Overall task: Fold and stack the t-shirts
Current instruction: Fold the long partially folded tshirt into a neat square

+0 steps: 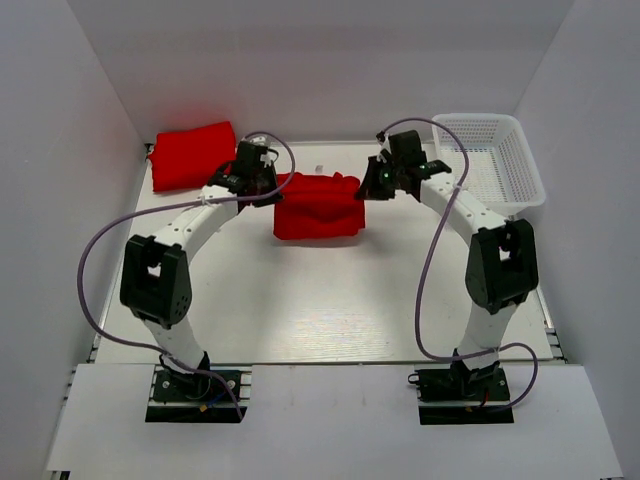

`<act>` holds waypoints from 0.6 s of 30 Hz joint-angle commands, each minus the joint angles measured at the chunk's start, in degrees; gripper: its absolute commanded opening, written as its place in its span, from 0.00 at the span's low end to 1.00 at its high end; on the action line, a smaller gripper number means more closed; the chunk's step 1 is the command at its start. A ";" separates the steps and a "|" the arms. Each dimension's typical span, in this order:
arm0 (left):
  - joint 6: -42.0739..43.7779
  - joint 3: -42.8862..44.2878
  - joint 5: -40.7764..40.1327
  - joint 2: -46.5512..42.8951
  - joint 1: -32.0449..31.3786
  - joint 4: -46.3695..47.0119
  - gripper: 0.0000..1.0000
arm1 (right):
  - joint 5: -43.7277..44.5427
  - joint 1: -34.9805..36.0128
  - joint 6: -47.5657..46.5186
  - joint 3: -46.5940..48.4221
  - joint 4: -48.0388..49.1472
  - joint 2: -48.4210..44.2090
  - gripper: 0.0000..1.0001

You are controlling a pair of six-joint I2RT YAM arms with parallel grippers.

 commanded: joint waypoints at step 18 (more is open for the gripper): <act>7.84 22.27 0.16 18.68 6.24 5.08 0.00 | -8.83 -5.14 -2.68 22.85 1.47 18.00 0.00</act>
